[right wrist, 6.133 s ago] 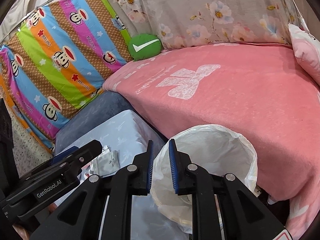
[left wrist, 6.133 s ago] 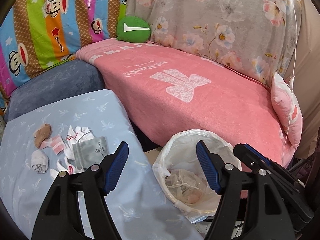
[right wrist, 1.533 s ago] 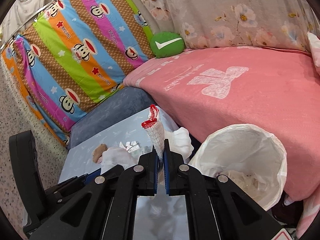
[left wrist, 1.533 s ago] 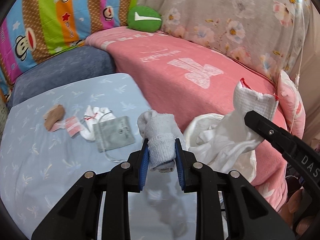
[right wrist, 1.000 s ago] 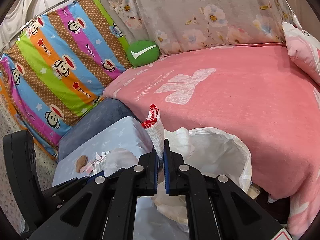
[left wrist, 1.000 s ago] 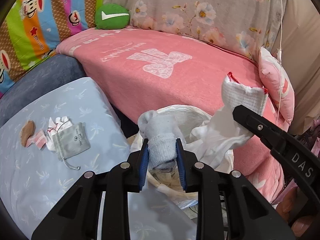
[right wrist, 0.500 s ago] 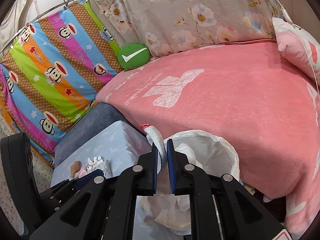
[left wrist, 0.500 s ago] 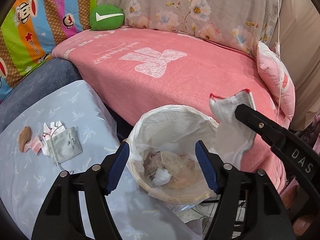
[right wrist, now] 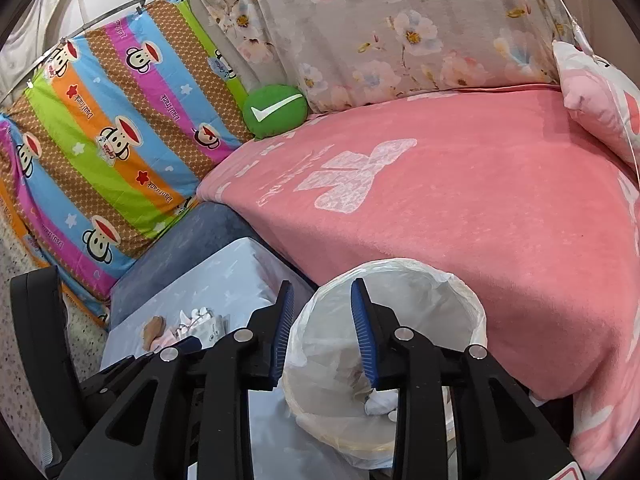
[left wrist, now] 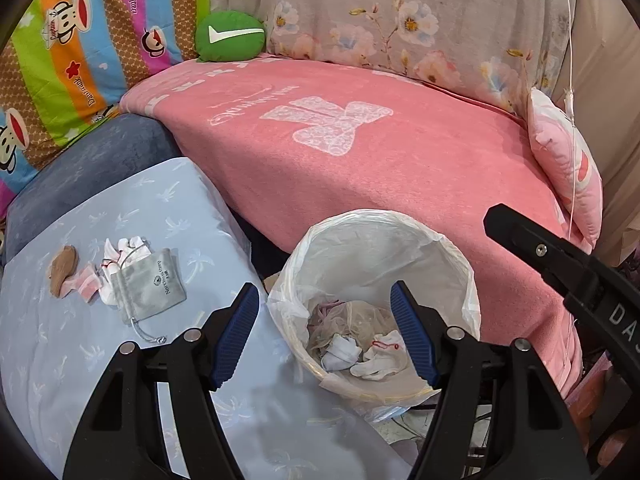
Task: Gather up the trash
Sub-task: 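Move both tools back over the remaining items on the table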
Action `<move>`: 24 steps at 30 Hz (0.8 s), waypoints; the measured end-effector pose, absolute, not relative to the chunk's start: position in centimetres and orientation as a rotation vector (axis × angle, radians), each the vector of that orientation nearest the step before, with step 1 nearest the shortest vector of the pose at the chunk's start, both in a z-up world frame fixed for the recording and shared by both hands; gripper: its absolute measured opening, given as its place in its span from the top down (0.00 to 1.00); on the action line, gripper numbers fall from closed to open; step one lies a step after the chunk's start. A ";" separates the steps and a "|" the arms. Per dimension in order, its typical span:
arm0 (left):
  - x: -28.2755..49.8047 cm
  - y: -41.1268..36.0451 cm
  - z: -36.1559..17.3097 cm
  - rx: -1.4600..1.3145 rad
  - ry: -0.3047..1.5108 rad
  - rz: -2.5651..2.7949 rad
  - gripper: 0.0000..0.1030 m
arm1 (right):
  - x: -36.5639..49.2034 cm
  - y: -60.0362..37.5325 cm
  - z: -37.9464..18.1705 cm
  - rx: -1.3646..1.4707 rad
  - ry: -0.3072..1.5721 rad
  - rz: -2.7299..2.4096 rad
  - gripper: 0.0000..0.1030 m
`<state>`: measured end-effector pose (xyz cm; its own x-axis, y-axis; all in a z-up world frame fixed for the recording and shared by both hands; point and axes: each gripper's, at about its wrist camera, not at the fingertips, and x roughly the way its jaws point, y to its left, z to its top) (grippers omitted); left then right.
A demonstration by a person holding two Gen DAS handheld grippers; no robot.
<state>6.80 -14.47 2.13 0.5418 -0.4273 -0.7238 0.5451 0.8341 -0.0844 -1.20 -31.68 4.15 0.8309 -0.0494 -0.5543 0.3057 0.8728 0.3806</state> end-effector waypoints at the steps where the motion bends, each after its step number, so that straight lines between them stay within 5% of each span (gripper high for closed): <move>1: 6.8 -14.3 2.1 0.156 0.814 -0.577 0.37 | -1.1 -31.5 4.1 0.475 0.566 -0.192 0.70; 24: 9.7 -6.6 0.3 0.060 0.853 -0.429 0.34 | 2.3 -24.3 2.5 0.396 0.658 -0.076 0.70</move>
<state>9.73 -6.62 0.29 0.5777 -0.3431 -0.7406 0.3904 0.9130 -0.1185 2.27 -24.30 2.53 0.7912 0.0553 -0.6091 0.1927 0.9227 0.3340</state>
